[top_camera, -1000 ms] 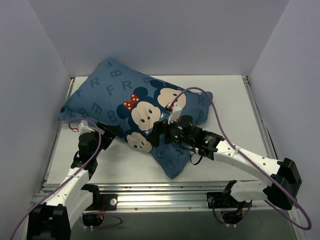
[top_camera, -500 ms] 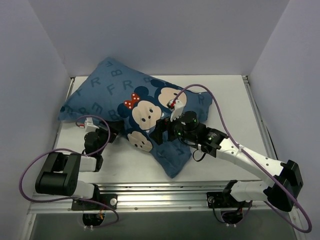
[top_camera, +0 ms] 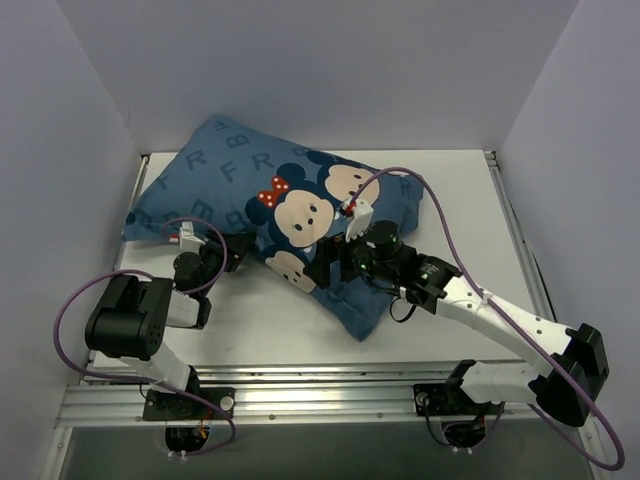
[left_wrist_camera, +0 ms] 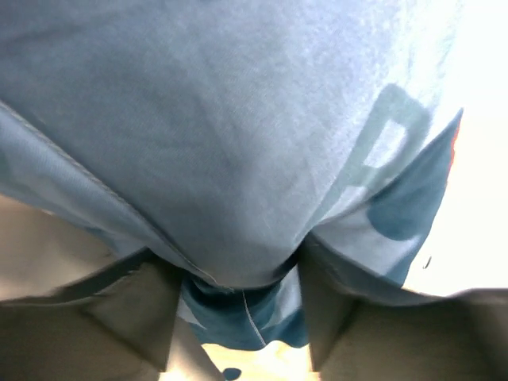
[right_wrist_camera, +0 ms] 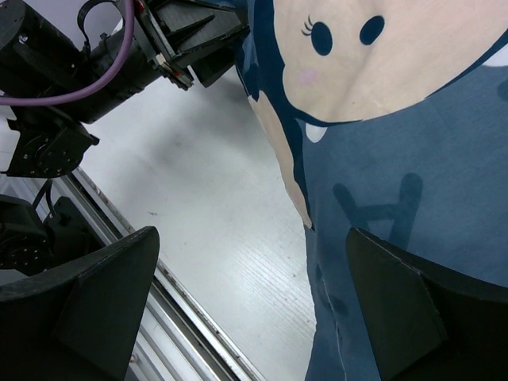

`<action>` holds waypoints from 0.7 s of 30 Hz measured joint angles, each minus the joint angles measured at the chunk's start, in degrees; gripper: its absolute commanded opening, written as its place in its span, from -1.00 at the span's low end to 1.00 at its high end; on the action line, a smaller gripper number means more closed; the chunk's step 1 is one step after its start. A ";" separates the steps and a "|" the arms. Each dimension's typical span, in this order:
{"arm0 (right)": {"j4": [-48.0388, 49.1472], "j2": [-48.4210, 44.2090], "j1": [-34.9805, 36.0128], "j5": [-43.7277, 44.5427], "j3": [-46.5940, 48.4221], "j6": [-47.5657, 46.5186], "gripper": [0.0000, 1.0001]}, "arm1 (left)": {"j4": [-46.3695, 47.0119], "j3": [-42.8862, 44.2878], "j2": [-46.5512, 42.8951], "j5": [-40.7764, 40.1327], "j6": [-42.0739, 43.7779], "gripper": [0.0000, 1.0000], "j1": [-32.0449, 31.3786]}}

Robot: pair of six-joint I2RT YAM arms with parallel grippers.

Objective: Remove the pillowcase from the pillow

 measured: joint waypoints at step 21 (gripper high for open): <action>-9.29 -9.35 -1.22 6.47 6.69 -1.09 0.99 | -56.96 23.21 -40.02 0.74 17.40 -0.95 0.70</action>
